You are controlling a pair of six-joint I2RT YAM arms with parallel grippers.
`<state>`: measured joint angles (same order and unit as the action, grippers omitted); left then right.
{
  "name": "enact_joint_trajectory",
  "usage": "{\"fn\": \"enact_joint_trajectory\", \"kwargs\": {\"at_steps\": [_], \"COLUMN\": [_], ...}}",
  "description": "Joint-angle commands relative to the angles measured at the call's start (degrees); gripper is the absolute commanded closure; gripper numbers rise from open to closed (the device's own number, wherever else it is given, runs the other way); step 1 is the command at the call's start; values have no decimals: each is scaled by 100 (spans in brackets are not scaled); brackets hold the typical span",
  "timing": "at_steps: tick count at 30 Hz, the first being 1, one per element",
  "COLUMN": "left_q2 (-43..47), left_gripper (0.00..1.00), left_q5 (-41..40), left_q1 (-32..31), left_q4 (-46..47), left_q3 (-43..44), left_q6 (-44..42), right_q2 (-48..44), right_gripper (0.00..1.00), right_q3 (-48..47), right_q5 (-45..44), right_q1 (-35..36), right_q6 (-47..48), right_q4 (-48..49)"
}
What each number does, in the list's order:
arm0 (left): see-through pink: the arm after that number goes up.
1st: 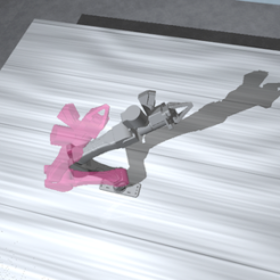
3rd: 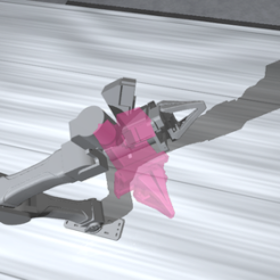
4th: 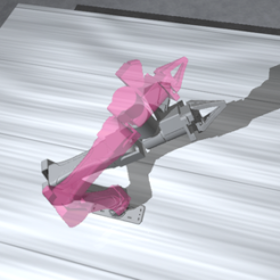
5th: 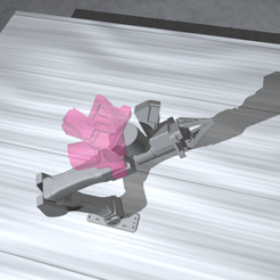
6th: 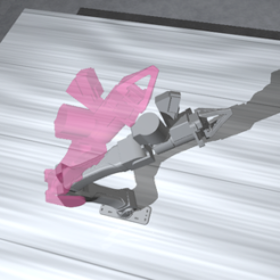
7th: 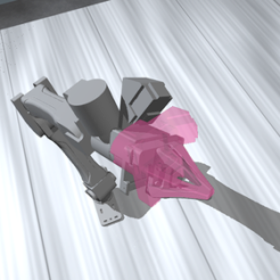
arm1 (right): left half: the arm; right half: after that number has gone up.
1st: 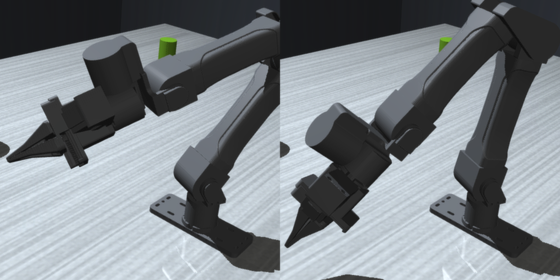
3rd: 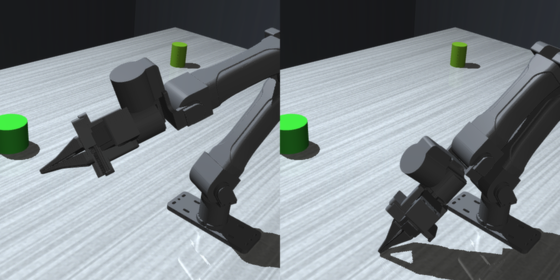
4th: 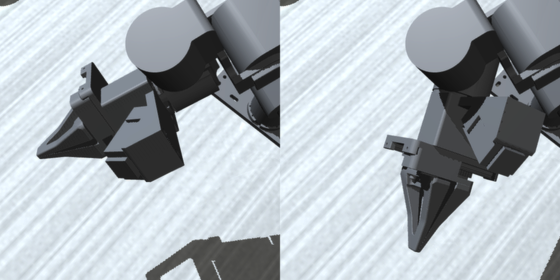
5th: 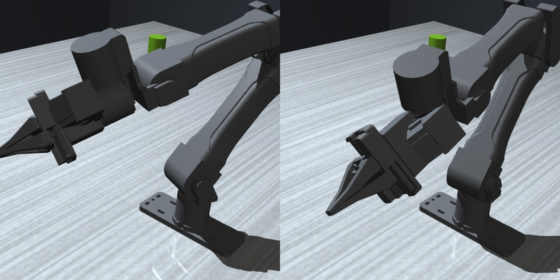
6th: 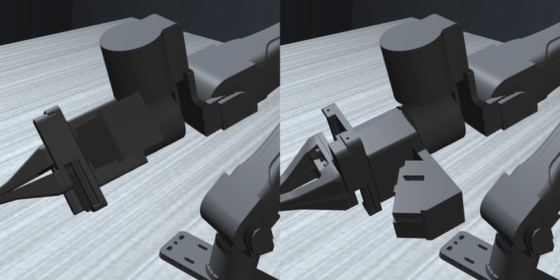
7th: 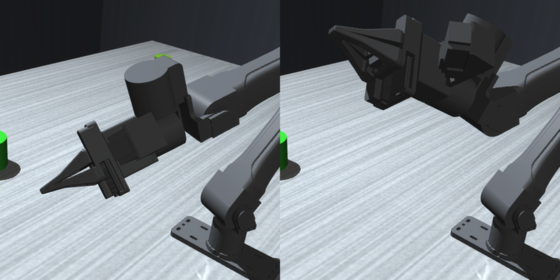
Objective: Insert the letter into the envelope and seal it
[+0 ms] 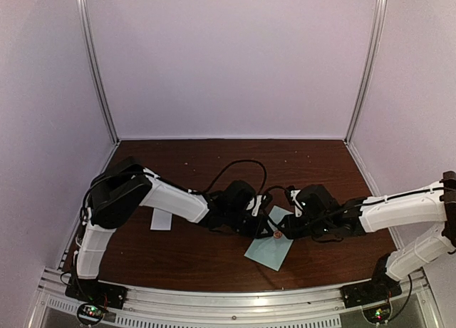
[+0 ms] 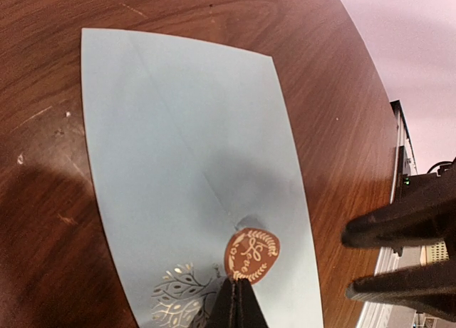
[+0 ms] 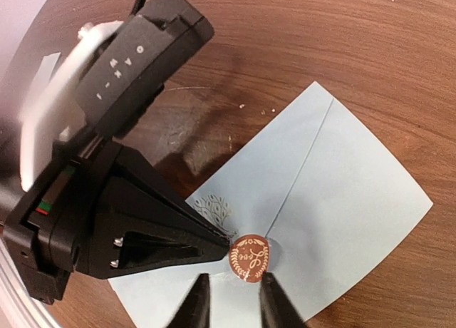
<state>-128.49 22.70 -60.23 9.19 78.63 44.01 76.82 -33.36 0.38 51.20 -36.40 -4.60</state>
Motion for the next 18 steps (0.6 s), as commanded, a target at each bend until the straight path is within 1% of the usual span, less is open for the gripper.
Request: {"fn": "enact_joint_trajectory", "kwargs": {"at_steps": [1, 3, 6, 18], "left_q2": [30, 27, 37, 26], "left_gripper": [100, 100, 100, 100], "left_q5": [-178, -183, -177, -165], "left_q1": [-24, -24, -22, -24], "left_q4": [-27, -30, -29, -46], "left_q3": [-102, -111, -111, -111], "left_q6": [-59, -54, -51, -60], "right_q2": [40, 143, 292, 855], "right_gripper": [88, 95, 100, 100], "right_q3": [91, 98, 112, 227], "right_q5": [474, 542, 599, 716], "right_q1": [-145, -177, -226, -402], "right_q6": [-24, -16, 1, 37], "right_q4": [379, 441, 629, 1119]}}
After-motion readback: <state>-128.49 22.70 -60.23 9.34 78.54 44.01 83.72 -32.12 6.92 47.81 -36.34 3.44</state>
